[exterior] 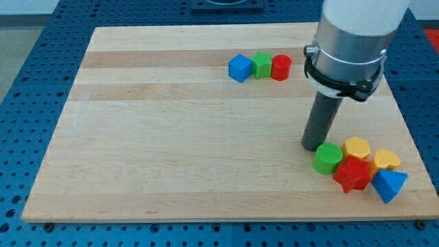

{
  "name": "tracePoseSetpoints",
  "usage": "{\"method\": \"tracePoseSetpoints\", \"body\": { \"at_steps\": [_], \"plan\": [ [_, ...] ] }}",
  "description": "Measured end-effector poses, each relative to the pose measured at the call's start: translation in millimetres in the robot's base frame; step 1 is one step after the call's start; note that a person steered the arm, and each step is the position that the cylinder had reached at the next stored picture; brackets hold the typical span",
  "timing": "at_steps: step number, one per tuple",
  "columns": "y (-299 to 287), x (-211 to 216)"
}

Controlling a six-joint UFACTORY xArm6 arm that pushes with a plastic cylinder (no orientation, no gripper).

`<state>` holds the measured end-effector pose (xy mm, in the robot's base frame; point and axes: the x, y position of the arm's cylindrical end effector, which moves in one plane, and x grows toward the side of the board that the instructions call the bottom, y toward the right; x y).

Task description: Point your arm at blue cube

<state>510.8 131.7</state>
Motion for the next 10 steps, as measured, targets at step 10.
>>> {"method": "tracePoseSetpoints", "body": {
  "at_steps": [10],
  "plan": [
    [-170, -182]
  ]
}}
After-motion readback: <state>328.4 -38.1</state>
